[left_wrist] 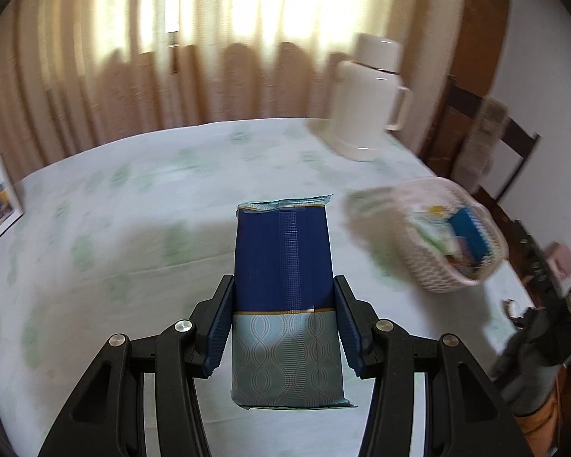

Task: Organize snacks
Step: 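Carry the biscuit pack into the basket and open the left tool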

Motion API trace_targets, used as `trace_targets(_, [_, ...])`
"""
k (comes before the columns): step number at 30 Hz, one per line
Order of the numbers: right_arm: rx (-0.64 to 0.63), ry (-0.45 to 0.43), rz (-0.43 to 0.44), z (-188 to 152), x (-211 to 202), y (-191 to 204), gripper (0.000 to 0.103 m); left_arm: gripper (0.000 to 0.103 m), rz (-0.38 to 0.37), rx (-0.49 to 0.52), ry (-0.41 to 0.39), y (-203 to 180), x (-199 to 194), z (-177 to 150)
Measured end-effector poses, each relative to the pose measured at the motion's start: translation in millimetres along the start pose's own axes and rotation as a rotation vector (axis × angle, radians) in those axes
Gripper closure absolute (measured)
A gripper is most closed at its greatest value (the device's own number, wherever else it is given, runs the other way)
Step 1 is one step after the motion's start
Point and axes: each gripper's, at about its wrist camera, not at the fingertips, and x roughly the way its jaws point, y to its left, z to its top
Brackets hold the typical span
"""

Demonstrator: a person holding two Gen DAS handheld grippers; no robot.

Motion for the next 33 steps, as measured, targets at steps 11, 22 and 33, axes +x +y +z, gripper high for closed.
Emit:
trace_targets(11, [0.059, -0.067, 0.014, 0, -10, -12, 0.041, 0.057, -0.151, 0.143, 0.018, -95, 28, 40])
trace_targets(22, [0.107, -0.043, 0.018, -1, -4, -20, 0.041, 0.057, -0.207, 0.221, 0.054, -156, 75, 59])
trace_targets(33, [0.112, -0.032, 0.022, -1, -3, -20, 0.041, 0.034, -0.185, 0.164, 0.044, -152, 93, 69])
